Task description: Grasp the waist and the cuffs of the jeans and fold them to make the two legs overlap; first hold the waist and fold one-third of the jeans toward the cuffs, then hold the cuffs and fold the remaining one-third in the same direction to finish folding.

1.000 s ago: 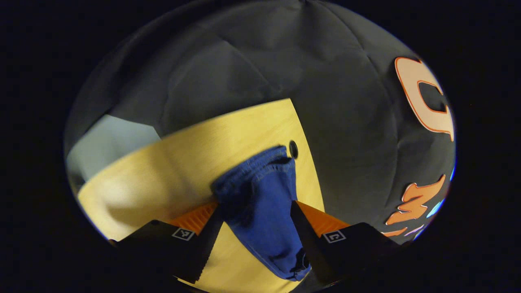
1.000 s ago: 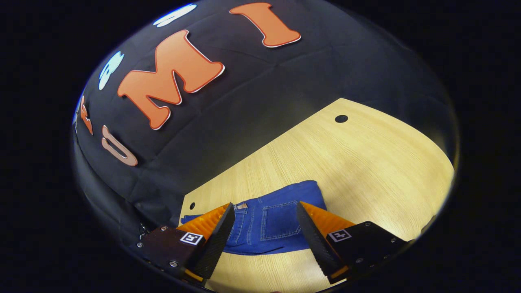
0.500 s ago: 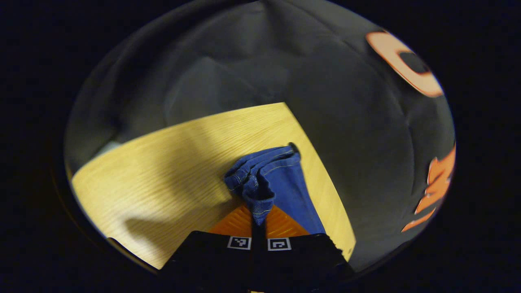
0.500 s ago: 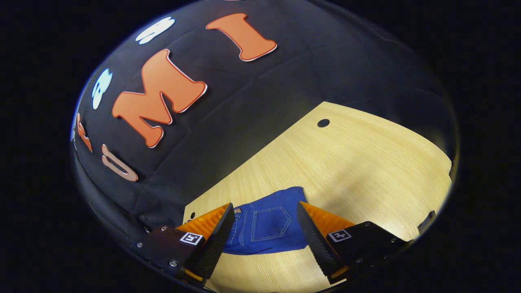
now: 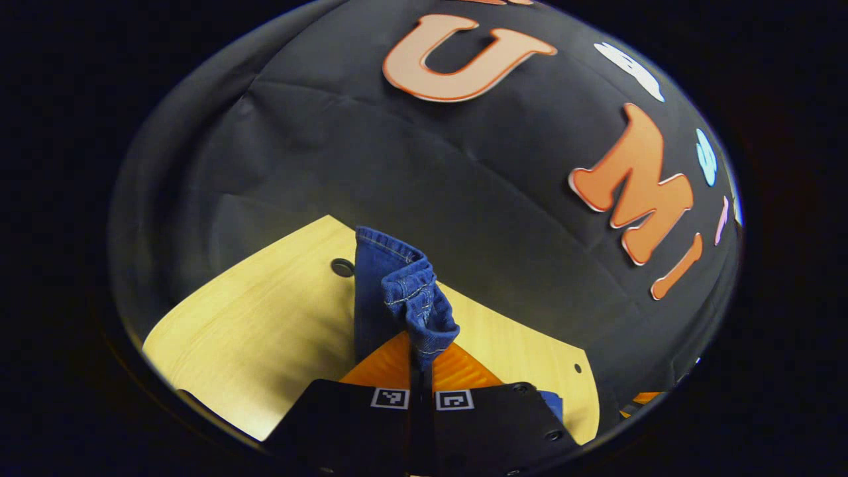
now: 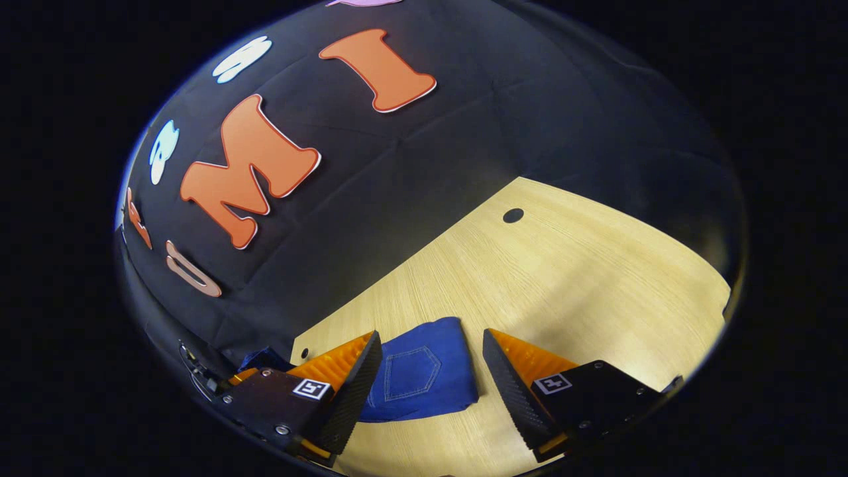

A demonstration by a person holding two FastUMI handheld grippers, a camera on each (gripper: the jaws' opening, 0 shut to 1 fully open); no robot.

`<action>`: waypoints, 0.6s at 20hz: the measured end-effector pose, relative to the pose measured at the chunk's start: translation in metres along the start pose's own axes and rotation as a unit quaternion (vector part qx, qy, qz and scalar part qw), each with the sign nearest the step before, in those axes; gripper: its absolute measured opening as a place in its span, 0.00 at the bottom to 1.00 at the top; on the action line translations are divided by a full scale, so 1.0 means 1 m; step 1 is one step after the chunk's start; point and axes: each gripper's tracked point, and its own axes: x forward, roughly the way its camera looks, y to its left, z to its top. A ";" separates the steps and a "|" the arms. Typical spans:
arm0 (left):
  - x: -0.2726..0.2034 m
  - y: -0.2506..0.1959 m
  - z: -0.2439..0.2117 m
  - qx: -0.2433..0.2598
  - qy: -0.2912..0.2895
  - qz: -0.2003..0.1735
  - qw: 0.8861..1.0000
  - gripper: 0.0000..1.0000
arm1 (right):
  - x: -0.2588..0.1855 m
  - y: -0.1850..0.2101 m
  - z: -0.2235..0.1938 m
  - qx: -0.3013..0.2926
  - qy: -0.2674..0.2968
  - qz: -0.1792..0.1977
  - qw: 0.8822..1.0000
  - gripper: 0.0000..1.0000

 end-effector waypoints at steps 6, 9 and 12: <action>-0.046 -0.143 -0.031 0.087 -0.002 -0.036 0.996 0.00 | 0.002 -0.018 0.034 -0.040 -0.003 0.028 0.999 0.96; -0.036 -0.211 -0.072 0.124 0.021 -0.053 0.991 0.00 | -0.001 -0.028 0.048 -0.067 -0.011 0.028 0.997 0.96; -0.019 -0.252 -0.117 0.149 0.049 -0.066 0.985 0.00 | -0.004 -0.039 0.051 -0.092 -0.010 0.026 0.995 0.96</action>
